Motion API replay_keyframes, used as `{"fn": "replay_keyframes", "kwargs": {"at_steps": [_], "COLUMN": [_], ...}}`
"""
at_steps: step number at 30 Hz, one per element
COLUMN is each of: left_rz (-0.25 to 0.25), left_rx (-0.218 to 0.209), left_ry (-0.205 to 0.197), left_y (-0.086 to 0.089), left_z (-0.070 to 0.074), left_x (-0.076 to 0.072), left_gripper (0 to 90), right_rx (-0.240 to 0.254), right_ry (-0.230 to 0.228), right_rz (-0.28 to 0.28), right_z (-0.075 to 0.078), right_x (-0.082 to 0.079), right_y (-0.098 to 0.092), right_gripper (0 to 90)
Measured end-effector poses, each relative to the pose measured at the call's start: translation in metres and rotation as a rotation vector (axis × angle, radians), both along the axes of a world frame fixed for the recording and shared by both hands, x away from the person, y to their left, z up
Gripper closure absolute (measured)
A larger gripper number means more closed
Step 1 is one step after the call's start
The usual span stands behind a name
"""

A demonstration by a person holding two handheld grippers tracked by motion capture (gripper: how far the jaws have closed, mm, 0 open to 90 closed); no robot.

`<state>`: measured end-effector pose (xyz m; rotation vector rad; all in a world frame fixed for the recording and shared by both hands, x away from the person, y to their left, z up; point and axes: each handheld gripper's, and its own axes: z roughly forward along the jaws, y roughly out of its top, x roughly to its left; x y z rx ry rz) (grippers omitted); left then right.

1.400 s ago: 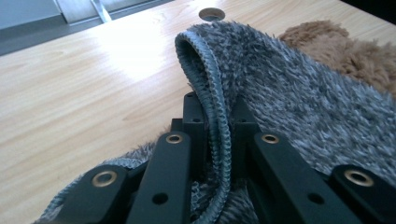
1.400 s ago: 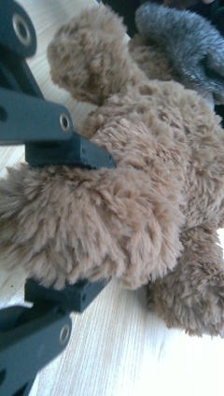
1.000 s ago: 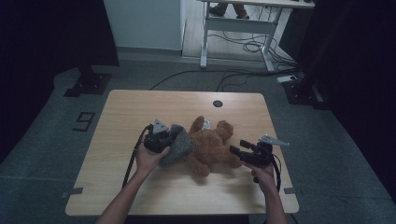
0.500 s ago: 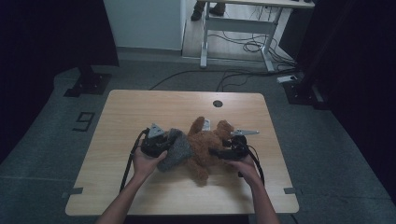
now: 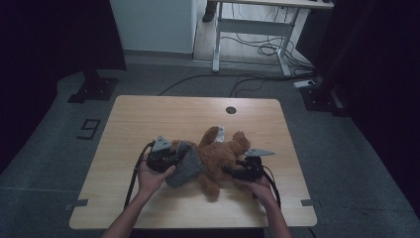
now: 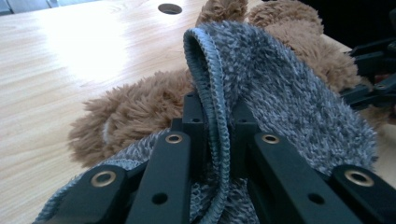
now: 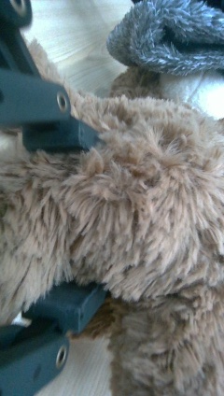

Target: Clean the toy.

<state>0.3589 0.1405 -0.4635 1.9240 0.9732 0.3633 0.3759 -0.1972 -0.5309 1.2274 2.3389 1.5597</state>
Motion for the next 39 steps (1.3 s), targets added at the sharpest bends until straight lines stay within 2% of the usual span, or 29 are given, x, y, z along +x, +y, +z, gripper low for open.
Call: {"fn": "replay_keyframes", "kwargs": {"at_steps": [2,5,8,11,14,17,19,22,24,27,32,36,39], "left_rz": [0.002,0.009,-0.002,-0.029,-0.069,-0.102,-0.113,-0.103,-0.088,-0.081,-0.042,-0.016,-0.004], "left_rx": [-0.001,0.028,0.007,-0.001,0.015,0.064,0.108,0.174,0.202,0.241,0.29,0.288,0.258], "left_ry": [-0.006,-0.055,-0.075,-0.1,-0.106,-0.087,-0.065,-0.059,-0.083,-0.103,-0.116,-0.096,-0.101], "left_y": [0.0,-0.007,-0.019,-0.045,-0.078,-0.111,-0.131,-0.147,-0.15,-0.147,-0.13,-0.108,-0.093], "left_z": [0.003,0.012,0.025,0.039,0.046,0.039,0.027,0.01,0.005,0.007,0.01,0.005,0.003], "left_x": [-0.002,-0.003,0.001,0.006,0.012,0.02,0.026,0.032,0.033,0.031,0.03,0.033,0.03], "left_gripper": [80.9,81.0,81.1,81.1,81.0,81.0,80.9,80.7,80.7,80.7,80.8,80.8,80.7], "right_rx": [0.008,0.022,0.019,0.014,0.012,0.012,0.011,0.007,0.006,0.005,-0.007,-0.002,0.001], "right_ry": [-0.014,-0.038,-0.05,-0.055,-0.056,-0.054,-0.053,-0.055,-0.049,-0.048,-0.053,-0.054,-0.053], "right_rz": [-0.005,-0.011,-0.015,-0.018,-0.018,-0.016,-0.013,-0.018,-0.032,-0.041,-0.045,-0.048,-0.044], "right_z": [-0.001,-0.004,-0.004,-0.003,-0.003,-0.003,-0.003,-0.003,-0.003,-0.003,-0.002,-0.003,-0.003], "right_x": [-0.003,-0.007,-0.009,-0.01,-0.01,-0.011,-0.011,-0.011,-0.011,-0.011,-0.012,-0.012,-0.012], "right_y": [0.0,0.0,0.0,0.001,0.001,0.001,0.0,0.0,0.0,0.0,0.001,0.001,0.001], "right_gripper": [46.0,47.9,48.0,48.0,47.9,47.5,47.2,46.9,46.9,47.0,47.8,47.9,47.9]}}
